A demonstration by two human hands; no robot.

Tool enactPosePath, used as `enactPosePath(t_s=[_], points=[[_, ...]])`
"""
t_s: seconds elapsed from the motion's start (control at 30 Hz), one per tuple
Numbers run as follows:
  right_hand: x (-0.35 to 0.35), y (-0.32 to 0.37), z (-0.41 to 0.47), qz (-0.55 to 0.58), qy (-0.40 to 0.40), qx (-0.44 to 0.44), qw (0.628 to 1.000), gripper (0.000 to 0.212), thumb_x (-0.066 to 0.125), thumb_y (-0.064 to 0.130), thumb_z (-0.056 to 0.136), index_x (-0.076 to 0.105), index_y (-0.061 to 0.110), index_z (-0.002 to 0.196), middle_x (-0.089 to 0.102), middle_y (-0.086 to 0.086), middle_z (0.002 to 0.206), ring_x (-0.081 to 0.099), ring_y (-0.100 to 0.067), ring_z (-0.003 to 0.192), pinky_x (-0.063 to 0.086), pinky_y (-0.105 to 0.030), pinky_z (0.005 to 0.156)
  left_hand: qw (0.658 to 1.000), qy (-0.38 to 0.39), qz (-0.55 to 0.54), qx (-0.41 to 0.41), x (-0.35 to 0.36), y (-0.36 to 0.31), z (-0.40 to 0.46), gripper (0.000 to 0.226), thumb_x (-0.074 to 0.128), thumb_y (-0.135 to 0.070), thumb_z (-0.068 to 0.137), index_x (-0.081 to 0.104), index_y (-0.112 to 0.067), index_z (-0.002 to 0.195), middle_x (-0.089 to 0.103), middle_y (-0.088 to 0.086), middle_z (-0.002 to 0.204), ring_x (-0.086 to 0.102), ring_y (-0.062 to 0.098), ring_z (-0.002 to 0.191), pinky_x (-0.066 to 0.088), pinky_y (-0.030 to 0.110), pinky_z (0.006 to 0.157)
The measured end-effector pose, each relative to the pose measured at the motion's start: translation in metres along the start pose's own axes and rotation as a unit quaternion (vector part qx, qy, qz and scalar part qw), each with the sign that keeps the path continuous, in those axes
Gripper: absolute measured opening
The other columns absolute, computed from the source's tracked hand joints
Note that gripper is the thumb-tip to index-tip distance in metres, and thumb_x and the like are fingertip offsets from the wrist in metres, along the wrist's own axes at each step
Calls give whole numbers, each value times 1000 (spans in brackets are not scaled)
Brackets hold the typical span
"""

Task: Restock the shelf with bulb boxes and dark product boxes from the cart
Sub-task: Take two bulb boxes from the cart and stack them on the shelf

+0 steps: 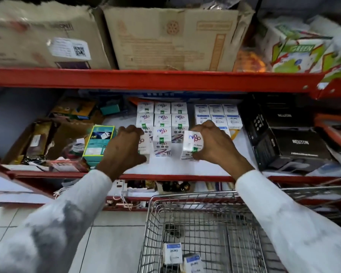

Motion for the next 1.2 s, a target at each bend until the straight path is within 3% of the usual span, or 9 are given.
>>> enactPosePath(t_s=[0.17, 0.37, 0.57, 0.77, 0.87, 1.0, 1.1, 1.2], points=[[22, 5, 44, -69, -6, -11, 998, 83, 87, 33, 62, 54, 19, 137, 51, -10, 129, 60, -32, 110, 54, -39, 87, 1000, -4, 19, 2, 26, 15, 42, 78, 83, -30, 64, 54, -13, 134, 51, 13, 132, 47, 39, 121, 53, 53, 90], [45, 7, 69, -105, 13, -5, 994, 80, 84, 39, 64, 54, 18, 136, 49, -13, 131, 50, -35, 120, 54, -51, 91, 1000, -5, 27, -4, 40, 19, 64, 78, 79, -35, 65, 53, -15, 136, 50, 11, 133, 45, 39, 124, 49, 53, 91], [60, 1, 80, -101, 1, -27, 995, 79, 83, 38, 65, 56, 20, 137, 50, -11, 133, 48, -33, 123, 52, -44, 88, 1000, 12, 14, 14, 50, 24, 73, 80, 79, -37, 67, 52, -15, 139, 50, 12, 134, 45, 37, 123, 45, 54, 98], [63, -4, 60, -77, -27, -39, 996, 87, 81, 33, 72, 43, 21, 149, 50, -7, 136, 50, -30, 122, 49, -40, 95, 999, 1, 14, 28, 49, 24, 55, 74, 72, -29, 75, 48, -17, 144, 50, 9, 144, 44, 37, 127, 42, 51, 100], [68, -6, 18, -64, -85, -66, 992, 80, 76, 32, 77, 43, 19, 149, 50, -7, 137, 52, -31, 120, 52, -40, 93, 997, -55, -12, 47, 51, 14, 15, 68, 68, -31, 77, 49, -20, 142, 50, 9, 144, 43, 36, 130, 43, 52, 102], [96, -17, -62, -47, -138, -82, 986, 62, 64, 27, 82, 52, 18, 142, 55, -7, 136, 52, -28, 122, 51, -38, 93, 981, -132, -61, 131, 79, -12, -60, 52, 66, -32, 74, 61, -21, 125, 59, 8, 132, 52, 33, 122, 48, 46, 92], [131, -36, -120, -37, -121, -62, 990, 49, 60, 22, 85, 59, 18, 134, 57, -6, 132, 53, -27, 121, 50, -38, 98, 978, -73, -73, 179, 121, -35, -108, 48, 63, -33, 76, 60, -20, 122, 60, 7, 127, 54, 30, 118, 50, 45, 92], [177, -56, -171, -46, -30, -15, 998, 50, 60, 22, 84, 57, 23, 134, 58, -4, 134, 52, -25, 125, 51, -40, 101, 977, 54, -64, 195, 171, -57, -143, 54, 60, -32, 80, 55, -18, 132, 58, 9, 132, 53, 31, 122, 50, 46, 100]])
Point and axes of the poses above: each hand's wrist, its own z-axis towards the middle knuckle, its own x-axis out of the palm, y = z × x, the point moved 3 cm from there along z, towards the middle knuckle
